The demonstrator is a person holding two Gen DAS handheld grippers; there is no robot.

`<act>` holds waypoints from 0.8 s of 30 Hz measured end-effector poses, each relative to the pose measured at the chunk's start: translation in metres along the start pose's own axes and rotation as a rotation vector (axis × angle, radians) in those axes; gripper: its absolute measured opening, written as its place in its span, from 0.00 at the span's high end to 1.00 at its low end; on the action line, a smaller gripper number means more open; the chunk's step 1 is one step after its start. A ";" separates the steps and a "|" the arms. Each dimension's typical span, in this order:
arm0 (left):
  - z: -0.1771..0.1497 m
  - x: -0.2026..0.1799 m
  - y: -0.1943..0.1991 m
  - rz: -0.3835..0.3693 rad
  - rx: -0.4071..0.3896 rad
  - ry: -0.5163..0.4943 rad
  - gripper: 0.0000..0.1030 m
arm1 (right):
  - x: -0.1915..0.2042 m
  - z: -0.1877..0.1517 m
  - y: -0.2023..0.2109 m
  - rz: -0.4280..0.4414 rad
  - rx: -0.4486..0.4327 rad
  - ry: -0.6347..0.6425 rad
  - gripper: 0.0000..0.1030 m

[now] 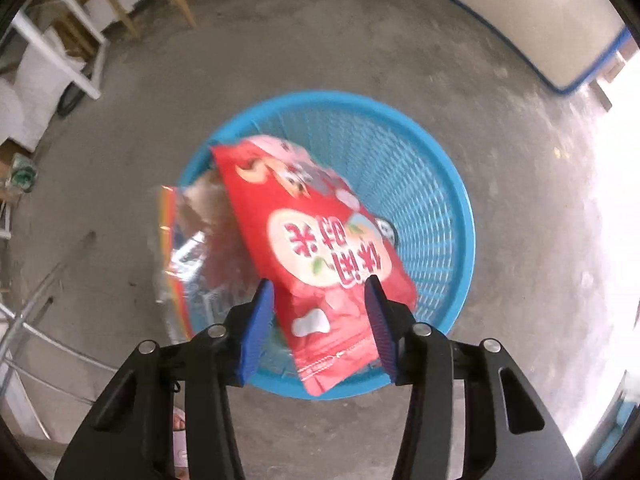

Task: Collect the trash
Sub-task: 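Open both tools to drop the bags into the wastebasket, then swing both tools back toward the table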

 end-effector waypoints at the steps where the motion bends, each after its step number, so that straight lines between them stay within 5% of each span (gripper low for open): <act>1: 0.001 0.003 0.004 0.006 -0.010 0.003 0.22 | -0.004 0.000 0.002 0.004 -0.007 -0.032 0.55; 9: -0.003 0.037 0.034 0.066 -0.086 0.049 0.22 | -0.007 0.006 0.087 0.110 -0.162 -0.086 0.49; 15: -0.018 0.063 0.051 0.097 -0.119 0.073 0.22 | 0.033 -0.009 0.215 0.218 -0.350 0.008 0.36; 21: -0.028 0.086 0.068 0.140 -0.163 0.085 0.22 | 0.138 -0.043 0.323 0.360 -0.486 0.225 0.36; 24: -0.034 0.095 0.076 0.160 -0.185 0.082 0.22 | 0.223 -0.073 0.361 0.480 -0.503 0.372 0.36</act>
Point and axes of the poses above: each gripper's, at about its wrist camera, not at the fingertips, and y roughly against the way its jaws point, x to its left, z to its top, the point moved 10 cm from there along -y, roughly the way its jaws point, and after that the axes turned 2 degrees about -x, right-handed, at the moved point
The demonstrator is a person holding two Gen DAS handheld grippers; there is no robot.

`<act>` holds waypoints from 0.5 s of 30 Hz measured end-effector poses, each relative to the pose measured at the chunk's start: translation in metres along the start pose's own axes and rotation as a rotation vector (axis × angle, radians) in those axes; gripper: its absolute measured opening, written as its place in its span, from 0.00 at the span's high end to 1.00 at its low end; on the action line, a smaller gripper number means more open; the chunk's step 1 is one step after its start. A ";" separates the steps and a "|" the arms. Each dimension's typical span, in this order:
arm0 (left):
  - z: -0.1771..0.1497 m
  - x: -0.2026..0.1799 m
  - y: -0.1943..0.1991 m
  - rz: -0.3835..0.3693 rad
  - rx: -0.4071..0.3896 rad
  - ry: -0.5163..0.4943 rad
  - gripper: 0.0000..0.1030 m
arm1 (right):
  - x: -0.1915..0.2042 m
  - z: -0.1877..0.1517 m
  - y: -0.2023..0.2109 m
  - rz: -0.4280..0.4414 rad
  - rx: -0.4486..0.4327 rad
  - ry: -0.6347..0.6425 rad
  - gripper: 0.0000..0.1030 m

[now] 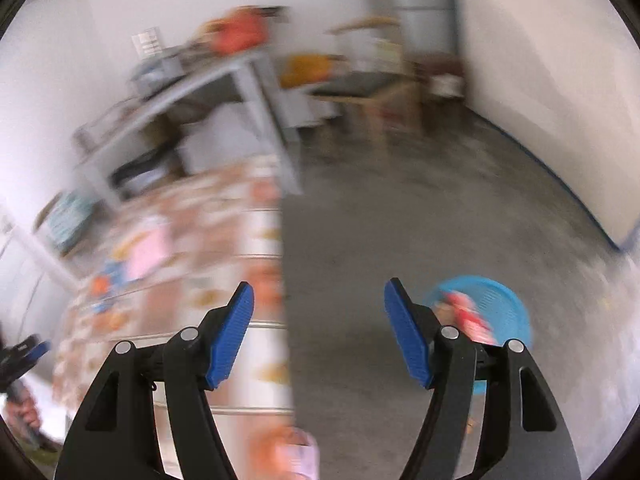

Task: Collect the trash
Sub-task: 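Swing both tools back toward the table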

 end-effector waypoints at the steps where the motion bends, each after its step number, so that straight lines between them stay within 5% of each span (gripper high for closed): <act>1: -0.002 0.004 0.002 0.013 -0.008 -0.005 0.22 | 0.026 0.002 -0.004 0.041 0.005 0.024 0.36; 9: -0.014 0.046 0.008 0.140 -0.042 0.011 0.19 | 0.275 -0.029 -0.091 0.362 0.159 0.301 0.36; 15: -0.020 0.070 -0.003 0.260 -0.013 -0.043 0.14 | 0.390 -0.063 -0.172 0.351 0.284 0.498 0.36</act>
Point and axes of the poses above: each gripper's, at about its wrist camera, not at the fingertips, and y roughly against the way its jaws point, x to its left, z to its top, the point moved 10 cm from there along -y, roughly the way its jaws point, and after that the axes turned 2 degrees about -x, right-handed, at the moved point
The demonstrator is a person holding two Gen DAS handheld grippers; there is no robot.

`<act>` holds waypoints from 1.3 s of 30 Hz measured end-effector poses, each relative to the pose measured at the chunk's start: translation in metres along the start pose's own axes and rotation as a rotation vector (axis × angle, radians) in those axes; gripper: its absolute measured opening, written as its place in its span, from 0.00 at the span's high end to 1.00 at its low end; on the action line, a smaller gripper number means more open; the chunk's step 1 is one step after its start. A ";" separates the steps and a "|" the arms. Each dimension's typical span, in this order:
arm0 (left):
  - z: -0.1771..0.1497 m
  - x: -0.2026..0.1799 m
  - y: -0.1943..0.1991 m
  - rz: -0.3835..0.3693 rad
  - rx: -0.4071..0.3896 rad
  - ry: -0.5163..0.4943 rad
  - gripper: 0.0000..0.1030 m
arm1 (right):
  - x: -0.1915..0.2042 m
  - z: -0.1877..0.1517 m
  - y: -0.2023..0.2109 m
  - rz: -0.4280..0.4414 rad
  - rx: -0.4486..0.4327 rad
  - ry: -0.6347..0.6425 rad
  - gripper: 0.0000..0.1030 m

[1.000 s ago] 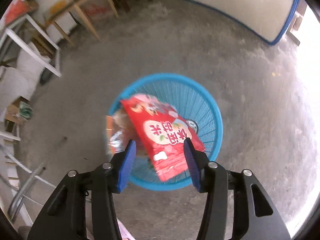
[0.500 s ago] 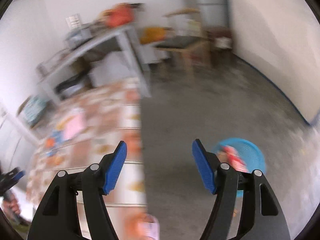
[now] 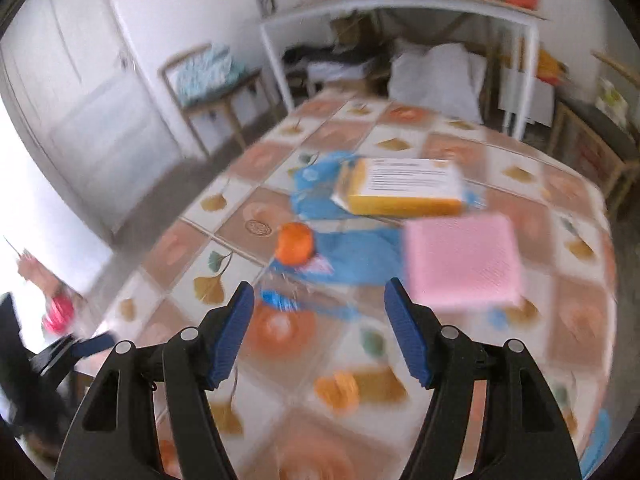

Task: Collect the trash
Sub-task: 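Swing both tools back toward the table, then grasp the orange peel with the right tool and lift it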

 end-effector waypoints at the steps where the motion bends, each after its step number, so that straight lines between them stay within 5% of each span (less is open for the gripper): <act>1: -0.001 0.002 -0.004 0.005 0.007 -0.002 0.13 | 0.007 0.007 -0.020 -0.011 0.027 0.020 0.36; 5: -0.004 0.007 -0.013 0.007 0.017 -0.008 0.12 | 0.019 0.021 -0.073 -0.065 0.099 0.061 0.42; 8: -0.007 0.007 -0.019 0.003 0.027 -0.018 0.12 | 0.016 0.020 -0.096 -0.066 0.146 0.050 0.56; 10: -0.009 0.007 -0.022 -0.012 0.037 -0.020 0.12 | 0.016 0.018 -0.104 -0.061 0.160 0.037 0.74; 15: -0.009 0.012 -0.021 -0.034 0.031 -0.008 0.12 | 0.016 0.020 -0.090 -0.027 0.122 -0.009 0.83; 20: -0.011 0.021 -0.012 -0.049 0.023 0.009 0.12 | 0.034 0.002 -0.053 0.156 0.162 -0.105 0.83; 23: -0.015 0.025 -0.004 -0.071 0.022 0.013 0.12 | 0.059 -0.039 -0.039 0.347 0.286 -0.183 0.80; 25: -0.019 0.028 -0.001 -0.086 0.030 0.025 0.12 | 0.071 -0.069 -0.035 0.397 0.361 -0.197 0.78; 28: -0.024 0.031 0.001 -0.087 0.042 0.038 0.12 | 0.068 -0.105 -0.032 0.296 0.408 -0.140 0.70; 31: -0.024 0.028 0.004 -0.091 0.039 0.031 0.12 | 0.050 -0.103 -0.013 0.205 0.321 -0.114 0.50; 39: -0.025 0.013 0.000 -0.096 0.043 -0.001 0.12 | -0.002 -0.081 0.026 0.008 0.132 -0.093 0.47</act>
Point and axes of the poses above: each gripper's, at about its wrist camera, not at the fingertips, and y roughly against the way its jaws point, x to its left, z to its top, the point moved 10 cm from there along -y, roughly the way its jaws point, and after that the axes turned 2 degrees about -x, right-handed, at the moved point
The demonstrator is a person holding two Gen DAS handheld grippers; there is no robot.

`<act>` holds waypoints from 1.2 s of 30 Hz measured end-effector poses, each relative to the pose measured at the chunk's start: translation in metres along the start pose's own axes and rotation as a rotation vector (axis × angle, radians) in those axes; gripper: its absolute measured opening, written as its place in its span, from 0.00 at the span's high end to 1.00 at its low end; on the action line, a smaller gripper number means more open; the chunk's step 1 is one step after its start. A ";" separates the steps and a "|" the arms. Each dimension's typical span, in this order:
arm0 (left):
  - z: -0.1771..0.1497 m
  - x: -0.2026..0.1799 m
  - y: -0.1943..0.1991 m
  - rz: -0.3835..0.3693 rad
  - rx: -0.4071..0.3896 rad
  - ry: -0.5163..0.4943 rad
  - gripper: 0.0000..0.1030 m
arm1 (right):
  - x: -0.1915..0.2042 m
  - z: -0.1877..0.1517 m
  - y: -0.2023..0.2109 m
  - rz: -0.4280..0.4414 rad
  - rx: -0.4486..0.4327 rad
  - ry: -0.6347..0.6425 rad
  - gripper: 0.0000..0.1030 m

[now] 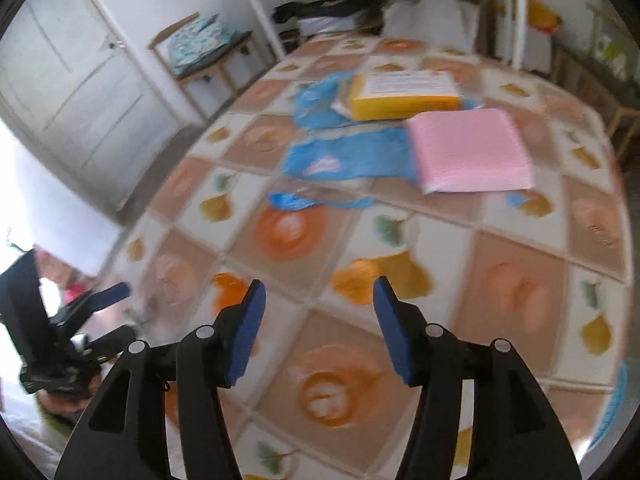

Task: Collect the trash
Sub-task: 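Grasp the orange peel with the right tool and lift it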

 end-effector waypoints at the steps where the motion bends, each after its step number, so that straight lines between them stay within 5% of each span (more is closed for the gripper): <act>1: 0.000 -0.002 -0.001 -0.002 0.004 -0.005 0.12 | -0.005 -0.001 -0.004 -0.023 0.002 0.004 0.47; 7: -0.001 -0.008 -0.005 0.002 0.013 -0.026 0.12 | -0.011 -0.001 -0.030 -0.089 0.025 0.080 0.57; 15: -0.003 -0.007 -0.007 0.006 0.019 -0.024 0.12 | -0.008 -0.009 -0.036 -0.135 0.013 0.149 0.92; 22: -0.003 -0.007 -0.008 0.004 0.018 -0.026 0.12 | 0.004 -0.001 -0.012 -0.079 -0.042 0.120 0.94; 29: -0.003 -0.007 -0.008 0.004 0.018 -0.020 0.12 | 0.078 0.000 0.011 0.135 -0.074 0.188 0.94; 36: -0.003 -0.009 -0.007 -0.008 0.012 -0.026 0.12 | 0.093 -0.018 -0.029 0.084 0.019 0.270 0.94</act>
Point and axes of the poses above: each gripper's, at about its wrist camera, not at the fingertips, and y roughly against the way its jaws point, x to its left, z to its top, the point moved 10 cm from there along -y, roughly the way its jaws point, and after that the axes turned 2 degrees about -x, right-handed, at the moved point
